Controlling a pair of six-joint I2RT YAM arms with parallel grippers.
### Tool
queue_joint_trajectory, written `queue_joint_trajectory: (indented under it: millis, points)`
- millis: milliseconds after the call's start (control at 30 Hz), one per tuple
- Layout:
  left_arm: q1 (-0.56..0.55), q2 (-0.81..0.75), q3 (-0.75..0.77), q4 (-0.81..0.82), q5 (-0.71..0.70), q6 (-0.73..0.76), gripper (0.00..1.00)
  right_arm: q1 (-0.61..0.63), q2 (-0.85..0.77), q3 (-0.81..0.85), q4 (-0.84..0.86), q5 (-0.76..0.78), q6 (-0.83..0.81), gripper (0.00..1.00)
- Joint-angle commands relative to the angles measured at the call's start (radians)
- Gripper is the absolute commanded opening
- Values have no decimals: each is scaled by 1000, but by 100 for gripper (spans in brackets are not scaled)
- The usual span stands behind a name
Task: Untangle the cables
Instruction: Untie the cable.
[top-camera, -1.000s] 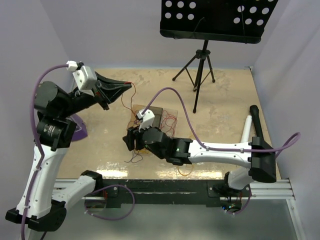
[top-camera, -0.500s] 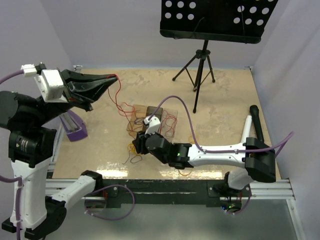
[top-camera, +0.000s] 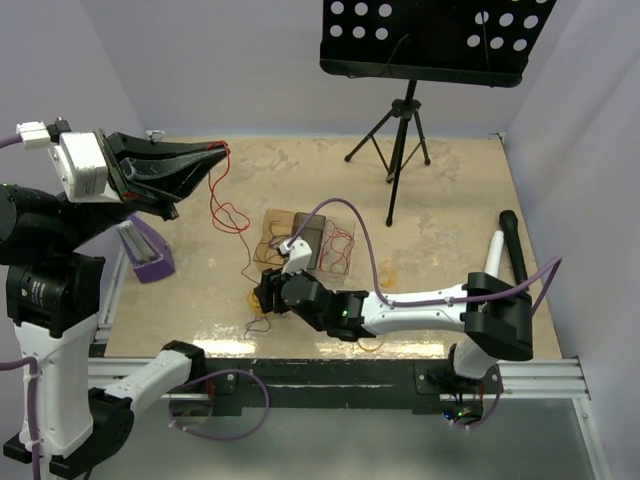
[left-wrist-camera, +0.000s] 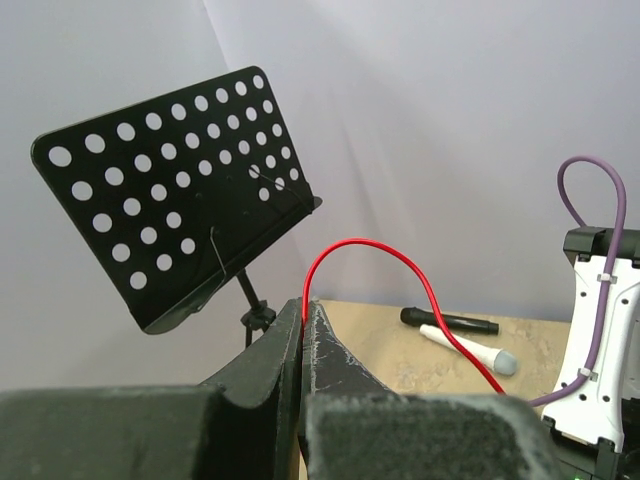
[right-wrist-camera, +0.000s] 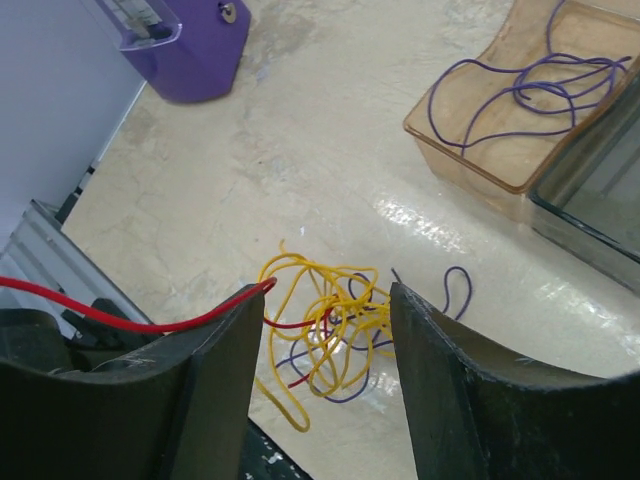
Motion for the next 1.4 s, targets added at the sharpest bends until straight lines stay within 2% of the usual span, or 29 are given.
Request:
queue_joint_trajectory:
  millis: [0, 200, 333, 467, 633, 733, 933, 1067, 1167, 1267, 1367]
  points:
    - [4, 9, 1, -6, -6, -38, 0, 22, 17, 75, 69, 16, -7, 58]
    - [4, 17, 1, 9, -10, -40, 0, 60, 70, 92, 97, 15, 13, 54]
    - [4, 23, -3, 15, -7, -47, 0, 82, 103, 115, 93, 76, 32, 54]
    - [4, 18, 0, 50, 13, -86, 0, 83, 149, 152, 80, 128, 54, 48]
    - [4, 32, 86, 31, -19, -48, 0, 85, 244, 192, 43, 90, 92, 47]
    - [4, 46, 143, 32, -96, -8, 0, 85, 273, 135, 68, 70, 143, 46]
    - [4, 71, 246, 142, -375, 126, 0, 91, 313, 47, 60, 79, 243, 44]
    - [4, 98, 296, 237, -498, 265, 0, 89, 313, -9, 63, 90, 290, 46]
    - [4, 124, 341, 299, -547, 310, 0, 91, 313, -38, 74, 90, 312, 46]
    - [4, 127, 341, 284, -520, 305, 0, 91, 293, -46, 72, 101, 310, 51]
    - [4, 95, 254, 282, -470, 285, 0, 91, 232, -18, 43, 121, 272, 60]
